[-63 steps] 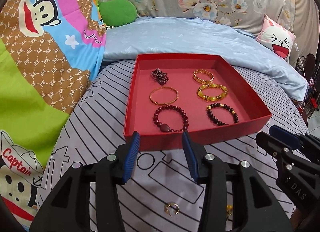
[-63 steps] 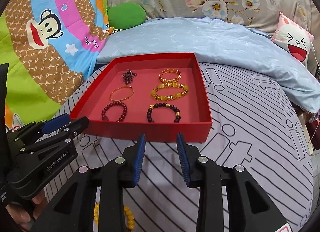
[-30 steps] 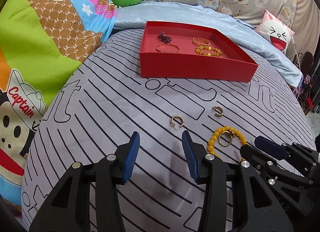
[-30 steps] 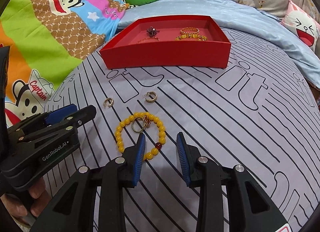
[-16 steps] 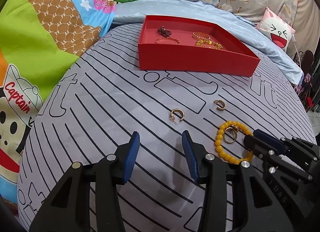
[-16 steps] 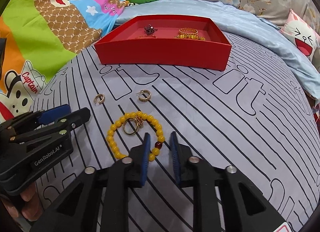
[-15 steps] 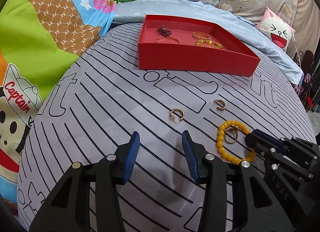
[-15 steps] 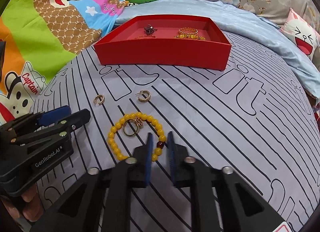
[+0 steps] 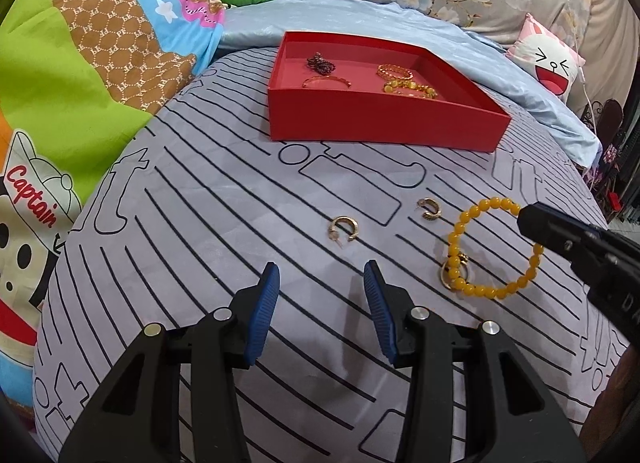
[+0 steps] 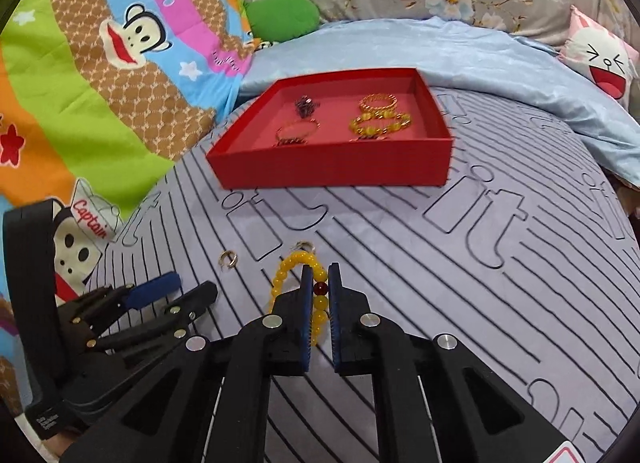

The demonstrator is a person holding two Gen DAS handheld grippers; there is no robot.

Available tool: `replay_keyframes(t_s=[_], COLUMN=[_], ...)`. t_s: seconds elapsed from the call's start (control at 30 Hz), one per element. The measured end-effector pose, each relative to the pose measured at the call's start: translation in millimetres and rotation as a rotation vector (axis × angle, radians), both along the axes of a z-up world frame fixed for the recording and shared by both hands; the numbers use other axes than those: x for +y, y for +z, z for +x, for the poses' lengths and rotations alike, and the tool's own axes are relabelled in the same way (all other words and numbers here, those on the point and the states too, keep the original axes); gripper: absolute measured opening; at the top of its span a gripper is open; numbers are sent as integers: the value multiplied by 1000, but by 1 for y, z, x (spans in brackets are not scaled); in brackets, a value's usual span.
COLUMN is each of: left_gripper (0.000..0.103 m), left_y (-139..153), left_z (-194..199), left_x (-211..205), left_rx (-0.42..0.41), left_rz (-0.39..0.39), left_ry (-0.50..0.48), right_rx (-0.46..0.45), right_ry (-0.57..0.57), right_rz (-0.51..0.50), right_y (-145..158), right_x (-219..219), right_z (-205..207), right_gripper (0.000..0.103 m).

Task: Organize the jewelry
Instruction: 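Grasp the yellow bead bracelet with right gripper while left gripper approaches a gold ring, then close left gripper on the gold ring while right gripper holds the yellow bracelet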

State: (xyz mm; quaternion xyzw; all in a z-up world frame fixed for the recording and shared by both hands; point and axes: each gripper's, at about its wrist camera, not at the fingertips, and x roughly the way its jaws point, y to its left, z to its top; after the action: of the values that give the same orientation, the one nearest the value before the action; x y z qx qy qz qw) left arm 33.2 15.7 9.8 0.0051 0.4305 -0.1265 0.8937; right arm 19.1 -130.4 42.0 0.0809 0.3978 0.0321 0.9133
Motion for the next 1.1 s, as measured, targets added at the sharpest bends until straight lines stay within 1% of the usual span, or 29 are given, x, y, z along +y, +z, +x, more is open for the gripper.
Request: replay_keyframes(t_s=[0.07, 0.13, 0.17, 0.27, 0.5, 0.77, 0.83, 0.9, 0.93, 1.07, 1.1], left_gripper=[43, 52, 53, 54, 54, 53, 46, 42, 37, 28, 22], left_y=[2, 5, 6, 8, 3, -5, -5, -5, -5, -5, -4], left_z=[-3, -7, -8, -11, -19, -11, -11, -12, -12, -11, -11], left_x=[-5, -13, -16, -30, -63, -80, -82, -83, -83, -84, -84], left_rx=[-3, -13, -17, -20, -9, 1, -8, -12, -15, -17, -16], left_rz=[-5, -7, -7, -6, 16, 36, 48, 54, 57, 59, 59], left_ry=[-18, -41, -49, -87, -159, -157, -157, -159, -159, -158, -159], right_rx=[0, 3, 4, 19, 74, 99, 104, 108, 109, 111, 110], right_ry=[-19, -31, -44, -74, -136, -144, -141, -138, -135, -130, -130], right_rz=[5, 19, 9, -15, -8, 4, 12, 19, 22, 34, 36], right_y=[1, 2, 2, -2, -21, -33, -36, -38, -39, -41, -41], right_x=[-6, -12, -15, -22, -49, -54, -52, -51, -50, -49, -49], right_z=[-2, -3, -4, -8, -17, -21, -23, -23, -24, -25, -25], right_gripper=[7, 7, 7, 7, 7, 7, 7, 7, 7, 7, 7])
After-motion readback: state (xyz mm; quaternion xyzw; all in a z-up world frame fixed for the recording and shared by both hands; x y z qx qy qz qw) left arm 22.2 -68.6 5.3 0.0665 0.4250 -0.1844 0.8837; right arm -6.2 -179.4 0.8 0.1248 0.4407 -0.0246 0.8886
